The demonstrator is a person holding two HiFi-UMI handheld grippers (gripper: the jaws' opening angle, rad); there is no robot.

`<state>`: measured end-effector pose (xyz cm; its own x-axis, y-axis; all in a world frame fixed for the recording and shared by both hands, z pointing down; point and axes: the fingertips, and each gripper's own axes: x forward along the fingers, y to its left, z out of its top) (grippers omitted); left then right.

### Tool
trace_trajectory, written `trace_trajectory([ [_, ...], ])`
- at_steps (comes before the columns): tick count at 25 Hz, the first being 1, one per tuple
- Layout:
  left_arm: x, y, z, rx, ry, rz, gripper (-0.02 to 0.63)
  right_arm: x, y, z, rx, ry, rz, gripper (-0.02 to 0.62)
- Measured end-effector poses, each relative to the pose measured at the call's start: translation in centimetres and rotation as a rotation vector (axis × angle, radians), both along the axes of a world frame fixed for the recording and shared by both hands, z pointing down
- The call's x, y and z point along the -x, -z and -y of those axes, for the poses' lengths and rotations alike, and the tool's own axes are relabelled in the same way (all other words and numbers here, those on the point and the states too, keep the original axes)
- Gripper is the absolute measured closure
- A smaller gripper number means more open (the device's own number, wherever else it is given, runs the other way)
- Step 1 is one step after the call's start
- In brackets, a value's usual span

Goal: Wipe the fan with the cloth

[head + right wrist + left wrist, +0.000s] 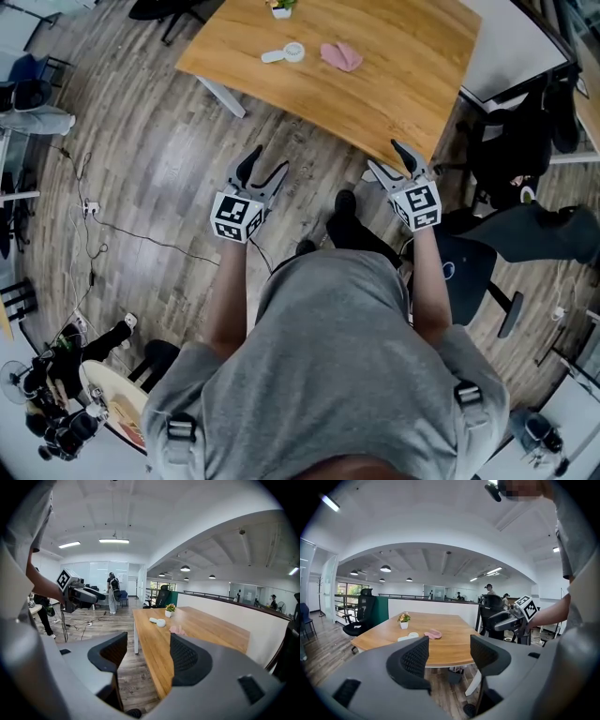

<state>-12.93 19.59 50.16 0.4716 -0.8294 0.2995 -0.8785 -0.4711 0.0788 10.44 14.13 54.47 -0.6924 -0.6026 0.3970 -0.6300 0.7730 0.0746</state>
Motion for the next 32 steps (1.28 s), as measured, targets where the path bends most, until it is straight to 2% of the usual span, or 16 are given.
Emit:
trace_trajectory([
  [12, -0.1, 0.2, 5.1, 0.026, 0.114, 0.025, 0.327, 0.1, -0.9, 8.0, 0.038, 0.098, 0.012, 0.307],
  [20, -1.7, -0.4, 7.4, 0.041, 0.191, 0.045, 0.325, -0.4, -2.5, 11.1, 0.049, 0.187, -0.003, 0.314],
  [32, -4.1, -1.1, 10.2, 0.049, 0.226, 0.068, 0.322, -2.3, -2.8, 16.0, 0.036, 0.221, -0.013, 0.327],
])
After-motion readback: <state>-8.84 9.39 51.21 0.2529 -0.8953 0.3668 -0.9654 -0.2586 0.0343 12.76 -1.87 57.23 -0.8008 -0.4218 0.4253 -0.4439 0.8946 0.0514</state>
